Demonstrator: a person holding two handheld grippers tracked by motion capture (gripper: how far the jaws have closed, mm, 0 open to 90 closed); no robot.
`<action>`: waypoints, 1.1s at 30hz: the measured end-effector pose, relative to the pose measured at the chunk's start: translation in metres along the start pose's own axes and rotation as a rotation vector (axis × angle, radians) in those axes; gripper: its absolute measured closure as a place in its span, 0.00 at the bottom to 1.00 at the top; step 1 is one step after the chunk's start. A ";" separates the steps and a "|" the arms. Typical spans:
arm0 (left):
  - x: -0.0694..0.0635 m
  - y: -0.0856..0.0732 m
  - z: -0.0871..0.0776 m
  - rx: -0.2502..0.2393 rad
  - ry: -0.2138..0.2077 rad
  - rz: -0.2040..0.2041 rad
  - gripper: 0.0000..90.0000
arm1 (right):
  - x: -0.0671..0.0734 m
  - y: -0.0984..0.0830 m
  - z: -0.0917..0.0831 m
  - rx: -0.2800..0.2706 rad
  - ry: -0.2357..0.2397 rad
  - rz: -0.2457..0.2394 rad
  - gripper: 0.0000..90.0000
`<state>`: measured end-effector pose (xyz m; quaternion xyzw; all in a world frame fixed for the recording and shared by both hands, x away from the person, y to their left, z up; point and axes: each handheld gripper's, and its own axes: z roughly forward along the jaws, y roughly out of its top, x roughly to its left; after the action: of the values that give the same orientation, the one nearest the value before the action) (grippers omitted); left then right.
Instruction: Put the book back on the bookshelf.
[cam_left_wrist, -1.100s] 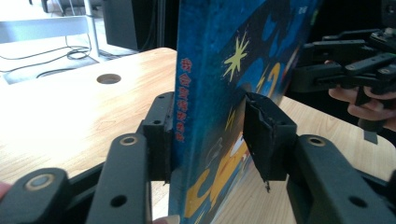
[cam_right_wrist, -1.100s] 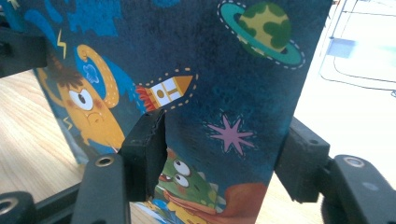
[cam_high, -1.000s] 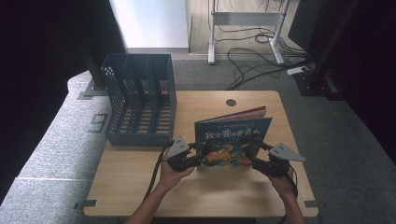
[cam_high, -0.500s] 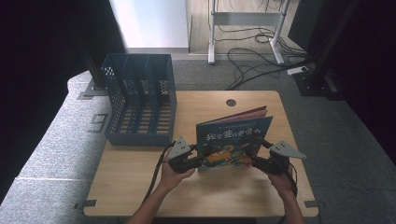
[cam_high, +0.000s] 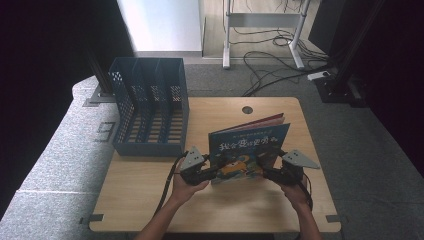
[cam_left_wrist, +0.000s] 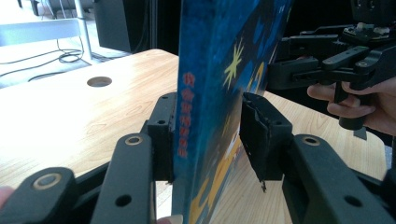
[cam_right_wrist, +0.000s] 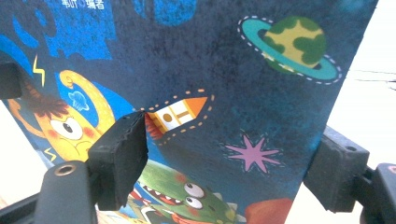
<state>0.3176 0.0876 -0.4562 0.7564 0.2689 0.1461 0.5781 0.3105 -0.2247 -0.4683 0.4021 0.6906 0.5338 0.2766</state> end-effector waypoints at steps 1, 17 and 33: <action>0.000 0.001 -0.001 -0.002 -0.005 0.001 0.65 | 0.001 0.000 0.000 0.001 0.012 -0.002 0.27; 0.007 0.002 -0.013 0.009 0.008 -0.051 0.58 | 0.018 0.005 0.019 -0.002 0.050 -0.037 0.26; 0.011 -0.001 -0.012 0.008 -0.094 -0.030 0.72 | 0.019 0.003 0.020 -0.012 0.080 -0.044 0.25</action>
<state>0.3197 0.1042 -0.4550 0.7605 0.2534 0.1006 0.5894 0.3173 -0.1981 -0.4701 0.3634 0.7067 0.5473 0.2627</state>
